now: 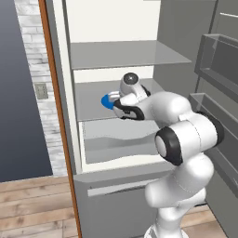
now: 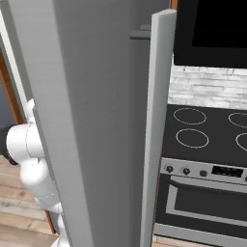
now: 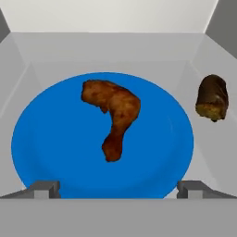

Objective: Retrieve the chicken drumstick from the fridge and place it on the cutting board.

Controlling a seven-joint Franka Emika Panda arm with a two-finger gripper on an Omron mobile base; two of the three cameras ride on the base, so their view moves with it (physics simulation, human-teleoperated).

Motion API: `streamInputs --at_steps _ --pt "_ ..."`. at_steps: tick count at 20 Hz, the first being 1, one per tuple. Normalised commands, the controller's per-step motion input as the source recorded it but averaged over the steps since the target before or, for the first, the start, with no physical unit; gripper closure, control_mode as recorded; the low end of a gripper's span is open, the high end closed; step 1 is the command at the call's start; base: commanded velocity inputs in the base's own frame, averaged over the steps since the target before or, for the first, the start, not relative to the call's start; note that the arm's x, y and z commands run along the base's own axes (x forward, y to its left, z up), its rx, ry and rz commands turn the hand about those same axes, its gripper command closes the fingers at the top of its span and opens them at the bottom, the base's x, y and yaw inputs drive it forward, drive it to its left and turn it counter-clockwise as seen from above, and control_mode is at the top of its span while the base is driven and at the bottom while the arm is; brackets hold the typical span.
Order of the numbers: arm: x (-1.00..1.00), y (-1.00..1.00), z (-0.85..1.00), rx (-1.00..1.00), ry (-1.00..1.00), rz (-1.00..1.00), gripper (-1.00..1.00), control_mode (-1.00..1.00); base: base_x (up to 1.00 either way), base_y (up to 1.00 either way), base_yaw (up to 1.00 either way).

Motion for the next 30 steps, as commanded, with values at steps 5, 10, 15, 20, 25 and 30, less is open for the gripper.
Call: streamInputs --at_steps 5,10,15,20,25,30 --pt "0.45 0.0 -0.12 0.0 0.03 0.0 -1.0 -1.0 0.0 0.0 0.0" --pt "0.44 0.0 -0.23 0.0 0.0 0.0 -1.0 -1.0 0.0 0.0 0.0" --pt "0.26 0.0 -0.18 0.0 0.01 0.0 -1.0 -1.0 0.0 0.0 0.0" --pt "0.07 0.0 -0.27 0.0 0.09 -0.02 -1.0 -1.0 0.0 0.0 0.0" --pt "0.06 -0.1 -0.21 0.03 0.04 -0.01 -1.0 -1.0 0.0 0.0 0.0" --pt "0.04 -0.11 -0.06 0.04 0.0 0.0 1.0 -1.0 0.0 0.0 0.0"
